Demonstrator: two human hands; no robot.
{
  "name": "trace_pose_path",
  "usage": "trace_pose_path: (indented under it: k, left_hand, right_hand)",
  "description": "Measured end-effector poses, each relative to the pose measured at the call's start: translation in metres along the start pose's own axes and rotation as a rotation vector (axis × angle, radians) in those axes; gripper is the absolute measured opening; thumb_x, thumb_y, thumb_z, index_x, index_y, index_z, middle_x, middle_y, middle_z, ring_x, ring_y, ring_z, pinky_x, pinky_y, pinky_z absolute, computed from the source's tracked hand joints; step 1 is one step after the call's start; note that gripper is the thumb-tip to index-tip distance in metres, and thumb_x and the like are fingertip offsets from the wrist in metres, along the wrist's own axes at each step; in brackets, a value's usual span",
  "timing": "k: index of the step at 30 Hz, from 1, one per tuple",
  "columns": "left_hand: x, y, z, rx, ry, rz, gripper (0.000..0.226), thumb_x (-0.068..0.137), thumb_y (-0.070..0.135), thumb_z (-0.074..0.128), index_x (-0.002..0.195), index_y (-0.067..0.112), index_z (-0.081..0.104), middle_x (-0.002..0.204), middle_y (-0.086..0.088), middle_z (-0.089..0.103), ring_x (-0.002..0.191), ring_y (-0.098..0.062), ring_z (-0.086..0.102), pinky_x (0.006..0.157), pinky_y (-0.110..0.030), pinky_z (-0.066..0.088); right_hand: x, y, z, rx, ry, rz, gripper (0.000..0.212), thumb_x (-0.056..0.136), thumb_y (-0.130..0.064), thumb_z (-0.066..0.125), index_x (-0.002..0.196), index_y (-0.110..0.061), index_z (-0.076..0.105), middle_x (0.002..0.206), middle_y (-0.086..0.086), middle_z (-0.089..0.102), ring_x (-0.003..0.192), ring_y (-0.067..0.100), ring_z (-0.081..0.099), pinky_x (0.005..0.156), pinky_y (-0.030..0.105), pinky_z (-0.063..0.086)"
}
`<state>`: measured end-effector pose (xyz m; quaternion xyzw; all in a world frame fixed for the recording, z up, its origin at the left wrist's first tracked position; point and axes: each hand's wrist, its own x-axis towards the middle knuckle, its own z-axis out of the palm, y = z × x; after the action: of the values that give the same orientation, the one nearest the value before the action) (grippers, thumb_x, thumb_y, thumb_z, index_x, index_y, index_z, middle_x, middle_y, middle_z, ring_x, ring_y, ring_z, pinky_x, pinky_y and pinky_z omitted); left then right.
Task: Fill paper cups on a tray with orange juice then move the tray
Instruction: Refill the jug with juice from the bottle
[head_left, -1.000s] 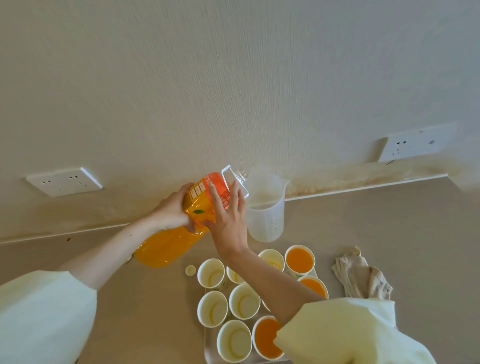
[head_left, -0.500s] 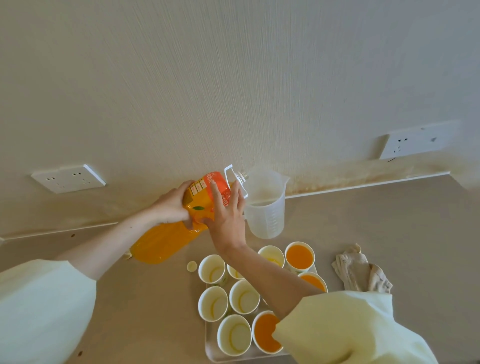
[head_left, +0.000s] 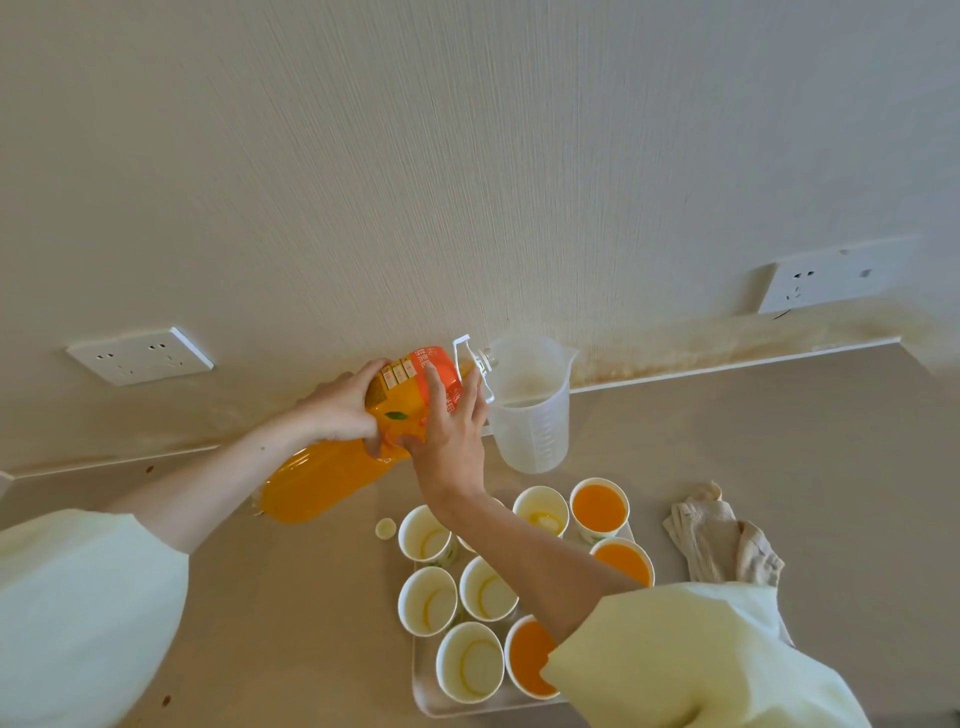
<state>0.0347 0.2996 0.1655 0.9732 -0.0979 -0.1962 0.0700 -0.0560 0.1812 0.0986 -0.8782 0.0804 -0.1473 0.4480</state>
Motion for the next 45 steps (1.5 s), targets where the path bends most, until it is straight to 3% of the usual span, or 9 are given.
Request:
trace_pose_path:
  k: [22,45]
  left_hand:
    - [-0.0022,0.0033,-0.0009,0.084,-0.009,-0.017,0.125,0.058,0.024,0.089,0.15,0.035,0.004,0.148,-0.009,0.034,0.128,-0.038,0.041,0.094,-0.052,0.049]
    - [-0.0046,0.0029,-0.0039,0.073,-0.028,-0.015,0.127,0.056,0.021,0.089,0.15,0.034,0.005,0.146,-0.008,0.037,0.125,-0.036,0.044,0.092,-0.048,0.05]
  right_hand:
    - [-0.0057,-0.0055,-0.0039,0.021,-0.009,0.028,0.086,0.087,-0.025,0.07,0.152,-0.034,0.014,0.16,0.017,-0.01,0.147,0.037,-0.003,0.099,0.043,0.046]
    - [-0.005,-0.0064,-0.0032,0.036,-0.023,0.037,0.085,0.087,-0.027,0.07,0.152,-0.032,0.016,0.16,0.017,-0.009,0.146,0.037,-0.001,0.103,0.043,0.041]
